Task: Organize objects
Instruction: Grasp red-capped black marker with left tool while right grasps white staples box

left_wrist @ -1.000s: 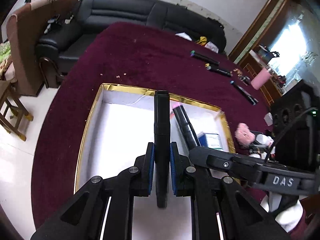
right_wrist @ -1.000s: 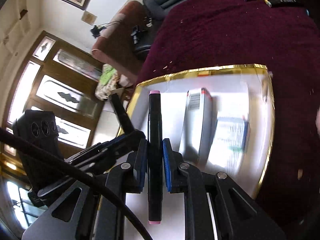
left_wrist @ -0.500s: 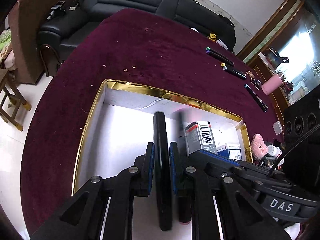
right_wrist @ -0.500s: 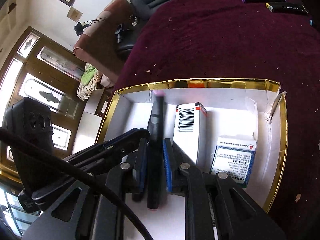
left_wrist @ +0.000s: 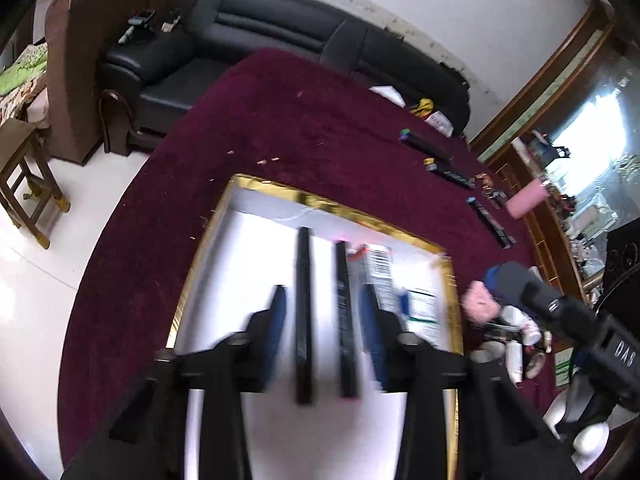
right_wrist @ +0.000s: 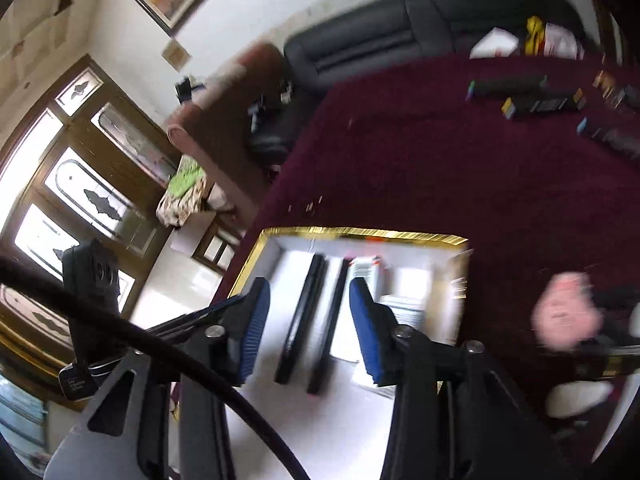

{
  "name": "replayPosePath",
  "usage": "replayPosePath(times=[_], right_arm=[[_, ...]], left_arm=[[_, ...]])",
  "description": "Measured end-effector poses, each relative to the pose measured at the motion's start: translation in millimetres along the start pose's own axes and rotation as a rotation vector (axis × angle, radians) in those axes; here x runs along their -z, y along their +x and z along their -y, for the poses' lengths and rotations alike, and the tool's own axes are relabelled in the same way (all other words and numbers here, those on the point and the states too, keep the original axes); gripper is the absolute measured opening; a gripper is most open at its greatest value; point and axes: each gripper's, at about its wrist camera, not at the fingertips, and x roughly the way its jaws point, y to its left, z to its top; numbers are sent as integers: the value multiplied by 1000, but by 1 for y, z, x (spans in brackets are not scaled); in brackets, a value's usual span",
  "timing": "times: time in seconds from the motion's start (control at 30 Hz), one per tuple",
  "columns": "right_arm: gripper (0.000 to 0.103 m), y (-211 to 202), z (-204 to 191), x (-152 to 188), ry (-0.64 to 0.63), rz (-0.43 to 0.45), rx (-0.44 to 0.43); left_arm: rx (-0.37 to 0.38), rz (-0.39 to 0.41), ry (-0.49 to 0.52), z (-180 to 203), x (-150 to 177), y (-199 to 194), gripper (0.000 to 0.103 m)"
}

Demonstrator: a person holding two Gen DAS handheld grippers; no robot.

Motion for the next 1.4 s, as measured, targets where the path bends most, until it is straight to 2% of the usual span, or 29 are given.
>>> replayPosePath(times=[0.07, 0.13, 0.17, 0.2, 0.27, 0.3, 0.33, 0.37, 0.4, 0.47, 0.53, 0.6, 0.67, 0.8, 0.93, 1.0, 1.07, 1.1, 1.17, 1.27, 1.33, 1.4], right_arm=[[42, -39, -2, 3, -48, 82, 37], [43, -84, -7, 12, -110, 185, 110], [50, -84, -7, 12, -110, 185, 110], [65, -126, -10, 27, -165, 302, 204], [88, -165, -6, 48, -201, 436, 281], [89, -179, 0, 60, -204, 499, 290], [89, -191, 13, 70, -188, 538, 263], [96, -196, 30, 75, -147, 527, 225], [103, -194, 45, 77, -99, 479, 199], [103, -180, 91, 77, 64, 308, 116], [102, -166, 139, 89, 249, 199, 44], [100, -161, 177, 107, 362, 155, 11], [99, -161, 193, 118, 402, 155, 21], [97, -164, 207, 127, 405, 150, 42], [91, -163, 204, 124, 371, 123, 18], [82, -162, 204, 124, 344, 100, 7], [74, -154, 200, 124, 314, 60, 13], [69, -148, 196, 121, 299, 41, 25], [69, -135, 188, 117, 267, 11, 73], [68, -121, 185, 111, 232, -6, 193], [66, -109, 183, 106, 200, -23, 314], [58, -98, 185, 104, 185, -48, 363]], left_arm=[[23, 21, 15, 17, 9, -12, 42], [61, 30, 49, 41, 20, -22, 42], [76, 30, 63, 50, 22, -25, 42], [99, 27, 91, 68, 29, -28, 43], [124, 25, 129, 90, 37, -30, 49], [143, 22, 163, 109, 44, -29, 50], [155, 15, 188, 121, 49, -28, 50], [164, 8, 207, 131, 53, -25, 50], [178, -10, 234, 148, 61, -18, 50], [188, -38, 260, 169, 73, -6, 50], [178, -75, 301, 191, 87, 14, 50], [135, -101, 380, 210, 101, 33, 50], [86, -134, 452, 222, 112, 51, 50], [-78, -180, 639, 240, 133, 88, 50], [-176, -191, 759, 250, 144, 112, 50], [-167, -171, 775, 255, 146, 113, 43], [-118, -200, 742, 255, 147, 112, 20], [-114, -203, 750, 256, 150, 110, 18], [-119, -192, 762, 256, 155, 107, 15], [-76, -197, 702, 246, 154, 102, 12], [-62, -192, 663, 241, 152, 97, 11], [-58, -188, 643, 236, 154, 91, 11]])
